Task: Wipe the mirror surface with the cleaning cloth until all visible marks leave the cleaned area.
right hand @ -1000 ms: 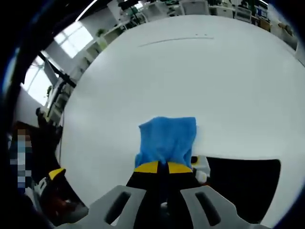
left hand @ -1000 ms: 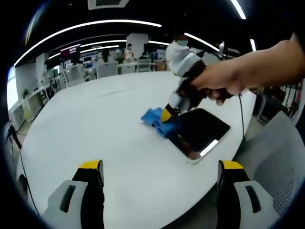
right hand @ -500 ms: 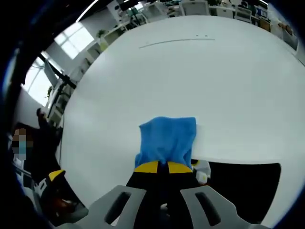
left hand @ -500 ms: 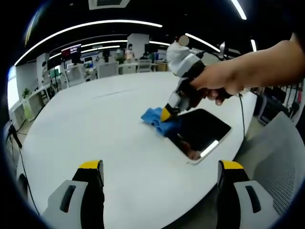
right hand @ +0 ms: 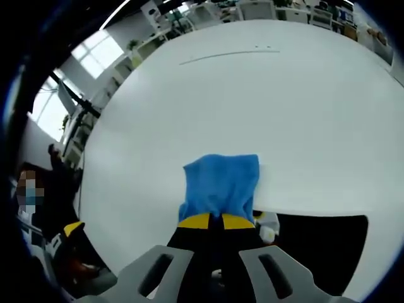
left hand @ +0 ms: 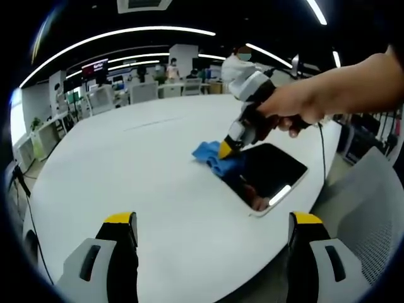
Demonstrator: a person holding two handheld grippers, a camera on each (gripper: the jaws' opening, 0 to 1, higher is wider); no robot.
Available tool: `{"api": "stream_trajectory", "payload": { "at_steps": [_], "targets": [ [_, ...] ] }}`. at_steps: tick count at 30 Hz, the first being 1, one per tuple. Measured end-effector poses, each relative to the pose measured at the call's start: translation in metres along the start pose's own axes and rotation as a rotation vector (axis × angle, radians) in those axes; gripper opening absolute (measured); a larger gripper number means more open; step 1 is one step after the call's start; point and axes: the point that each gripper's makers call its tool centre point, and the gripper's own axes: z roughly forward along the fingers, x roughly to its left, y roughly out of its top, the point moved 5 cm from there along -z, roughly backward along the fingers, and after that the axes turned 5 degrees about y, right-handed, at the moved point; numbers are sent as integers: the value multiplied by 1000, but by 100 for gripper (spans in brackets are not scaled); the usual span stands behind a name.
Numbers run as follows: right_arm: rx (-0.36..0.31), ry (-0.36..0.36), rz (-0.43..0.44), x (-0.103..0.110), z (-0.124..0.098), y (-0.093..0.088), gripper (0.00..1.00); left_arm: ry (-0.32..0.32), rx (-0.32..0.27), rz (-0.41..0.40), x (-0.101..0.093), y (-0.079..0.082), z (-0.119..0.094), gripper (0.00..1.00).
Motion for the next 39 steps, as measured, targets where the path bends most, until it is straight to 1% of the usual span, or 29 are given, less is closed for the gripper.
{"api": "stream_trajectory", "payload": {
  "at_steps": [9,15,21,28,39],
  "targets": [
    [-6,-13,15,-13,-6,-1,0,1,3,0,0,-1,1,100],
    [-5,-10,23,-11,-7,-2,0,3,4,1,0,-1,1,100],
    [-10,-19,35,-21,-12,-3,0,6,1,-3,1,0,1,100],
    [-16,-25,30,-20,-11,-3,0,7,3,-1,1,-1,1,100],
    [-28,-33,26,-18,-15,-9,0,8,5,1,1,-1,1,100]
  ]
}}
